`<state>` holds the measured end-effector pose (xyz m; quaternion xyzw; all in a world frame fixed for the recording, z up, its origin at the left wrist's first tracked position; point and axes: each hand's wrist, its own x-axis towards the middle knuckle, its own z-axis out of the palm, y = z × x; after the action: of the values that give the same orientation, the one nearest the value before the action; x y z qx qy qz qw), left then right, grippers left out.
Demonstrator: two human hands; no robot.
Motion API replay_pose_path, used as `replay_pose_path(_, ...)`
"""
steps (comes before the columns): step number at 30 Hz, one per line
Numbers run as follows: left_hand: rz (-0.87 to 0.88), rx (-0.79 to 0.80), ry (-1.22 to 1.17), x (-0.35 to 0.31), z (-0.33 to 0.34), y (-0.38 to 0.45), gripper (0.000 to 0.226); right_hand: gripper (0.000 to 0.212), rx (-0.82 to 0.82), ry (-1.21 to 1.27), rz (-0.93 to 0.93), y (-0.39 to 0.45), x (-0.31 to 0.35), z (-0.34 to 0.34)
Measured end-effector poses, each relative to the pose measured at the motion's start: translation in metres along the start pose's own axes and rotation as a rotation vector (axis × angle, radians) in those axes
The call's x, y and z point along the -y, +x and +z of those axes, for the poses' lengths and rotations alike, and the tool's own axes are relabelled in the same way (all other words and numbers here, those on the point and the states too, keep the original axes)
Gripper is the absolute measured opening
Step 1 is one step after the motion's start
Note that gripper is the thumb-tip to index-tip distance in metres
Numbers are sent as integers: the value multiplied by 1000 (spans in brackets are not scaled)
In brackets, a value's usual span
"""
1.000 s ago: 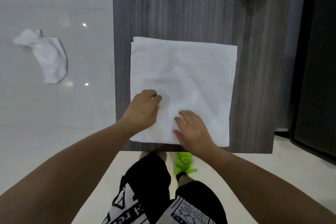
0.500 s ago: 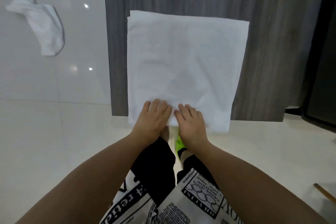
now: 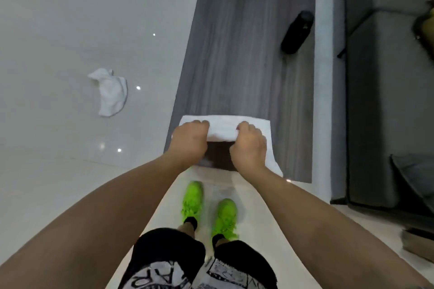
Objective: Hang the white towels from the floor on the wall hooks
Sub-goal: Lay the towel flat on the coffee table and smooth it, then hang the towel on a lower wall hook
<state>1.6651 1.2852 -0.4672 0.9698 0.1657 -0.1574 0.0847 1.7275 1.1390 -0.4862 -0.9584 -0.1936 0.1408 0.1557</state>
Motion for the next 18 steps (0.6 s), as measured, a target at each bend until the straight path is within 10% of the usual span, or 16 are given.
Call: replay_pose_path(18,-471,-618,-183,333,-208,-343,19,8,-247,-35,-952,-161,435,-90)
